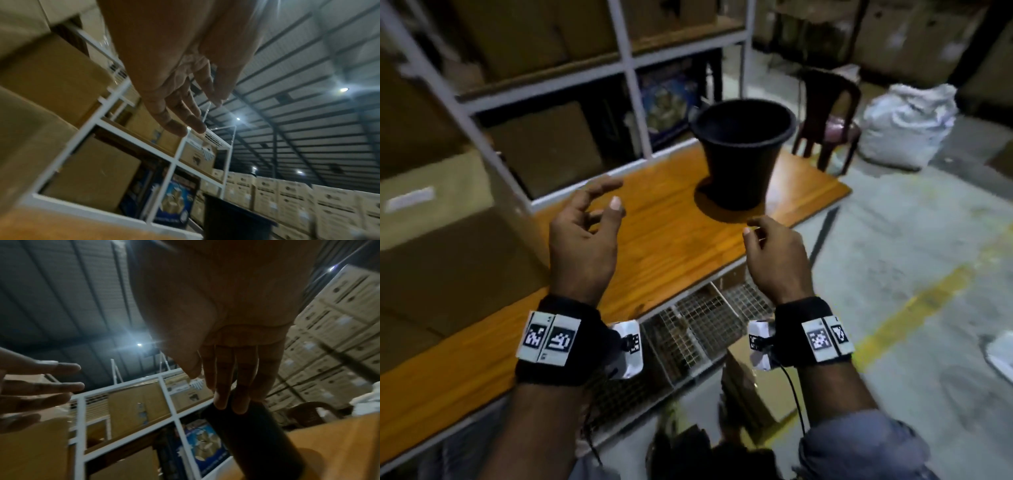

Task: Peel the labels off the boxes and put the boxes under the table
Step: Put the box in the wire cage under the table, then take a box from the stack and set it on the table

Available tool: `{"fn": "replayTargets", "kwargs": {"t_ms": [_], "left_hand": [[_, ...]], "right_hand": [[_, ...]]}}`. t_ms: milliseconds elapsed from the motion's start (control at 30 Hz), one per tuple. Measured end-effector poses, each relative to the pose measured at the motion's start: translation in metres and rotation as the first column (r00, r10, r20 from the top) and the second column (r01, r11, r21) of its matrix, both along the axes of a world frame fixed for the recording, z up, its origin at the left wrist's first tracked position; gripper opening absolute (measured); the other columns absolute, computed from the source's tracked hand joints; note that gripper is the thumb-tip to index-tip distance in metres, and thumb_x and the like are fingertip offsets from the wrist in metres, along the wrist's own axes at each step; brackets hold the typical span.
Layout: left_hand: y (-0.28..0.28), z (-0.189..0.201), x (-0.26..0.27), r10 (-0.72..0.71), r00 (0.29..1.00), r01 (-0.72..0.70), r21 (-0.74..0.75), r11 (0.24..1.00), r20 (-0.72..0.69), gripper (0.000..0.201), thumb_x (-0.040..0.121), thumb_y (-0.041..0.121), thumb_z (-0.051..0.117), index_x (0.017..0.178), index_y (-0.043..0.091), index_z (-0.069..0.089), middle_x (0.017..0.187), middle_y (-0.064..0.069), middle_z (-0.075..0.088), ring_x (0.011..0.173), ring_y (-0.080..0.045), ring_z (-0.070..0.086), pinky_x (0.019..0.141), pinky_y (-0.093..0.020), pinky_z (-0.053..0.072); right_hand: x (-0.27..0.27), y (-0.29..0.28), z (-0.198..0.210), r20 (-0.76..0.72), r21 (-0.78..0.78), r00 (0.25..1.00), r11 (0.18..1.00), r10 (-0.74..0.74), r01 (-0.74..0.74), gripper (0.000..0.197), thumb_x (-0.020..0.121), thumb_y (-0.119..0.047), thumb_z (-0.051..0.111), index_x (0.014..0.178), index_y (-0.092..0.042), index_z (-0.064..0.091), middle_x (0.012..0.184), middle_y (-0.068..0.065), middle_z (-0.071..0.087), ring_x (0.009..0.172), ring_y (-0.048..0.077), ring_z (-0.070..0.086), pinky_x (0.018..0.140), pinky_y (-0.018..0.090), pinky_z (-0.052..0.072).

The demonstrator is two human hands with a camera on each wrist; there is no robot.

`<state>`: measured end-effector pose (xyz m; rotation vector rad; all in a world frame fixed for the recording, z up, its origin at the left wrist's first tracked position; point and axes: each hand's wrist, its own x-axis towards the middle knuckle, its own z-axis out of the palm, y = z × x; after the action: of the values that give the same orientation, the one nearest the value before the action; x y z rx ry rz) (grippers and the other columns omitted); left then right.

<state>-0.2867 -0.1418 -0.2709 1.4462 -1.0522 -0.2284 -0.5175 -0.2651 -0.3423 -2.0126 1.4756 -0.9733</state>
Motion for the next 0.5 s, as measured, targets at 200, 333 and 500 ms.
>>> {"fn": "replayTargets", "kwargs": {"t_ms": [200, 333, 500], "left_hand": [[0.049, 0.023, 0.055, 0.206, 0.975, -0.201, -0.068, 0.977, 0.085, 0.025, 0.104, 0.027, 0.060, 0.127, 0.033, 0.068, 0.138, 0.005, 0.064, 0.122, -0.019, 0.064, 0.100, -0.050, 0.056], [0.077, 0.034, 0.107, 0.319, 0.945, -0.309, -0.124, 0.943, 0.069, 0.027, 0.104, 0.020, 0.061, 0.128, 0.028, 0.068, 0.136, 0.010, 0.064, 0.120, -0.011, 0.063, 0.101, -0.040, 0.056], [0.106, 0.032, 0.184, 0.517, 0.856, -0.510, -0.142, 0.849, 0.017, 0.023, 0.103, 0.025, 0.061, 0.122, 0.034, 0.071, 0.126, 0.014, 0.068, 0.111, -0.009, 0.063, 0.085, -0.032, 0.055]], "right_hand": [[0.079, 0.014, 0.050, 0.030, -0.133, 0.975, 0.968, 0.220, -0.215, 0.029, 0.103, -0.035, 0.056, 0.124, -0.022, 0.071, 0.111, 0.003, 0.077, 0.104, 0.024, 0.070, 0.086, 0.043, 0.057], [0.153, 0.028, 0.072, 0.085, -0.181, 0.937, 0.930, 0.340, -0.321, 0.030, 0.103, -0.036, 0.056, 0.126, -0.023, 0.071, 0.107, -0.001, 0.077, 0.099, 0.017, 0.071, 0.084, 0.043, 0.059], [0.241, 0.048, 0.090, 0.070, -0.197, 0.883, 0.874, 0.464, -0.444, 0.028, 0.105, -0.034, 0.058, 0.127, -0.022, 0.070, 0.106, -0.001, 0.076, 0.094, 0.013, 0.070, 0.080, 0.033, 0.056]]}}
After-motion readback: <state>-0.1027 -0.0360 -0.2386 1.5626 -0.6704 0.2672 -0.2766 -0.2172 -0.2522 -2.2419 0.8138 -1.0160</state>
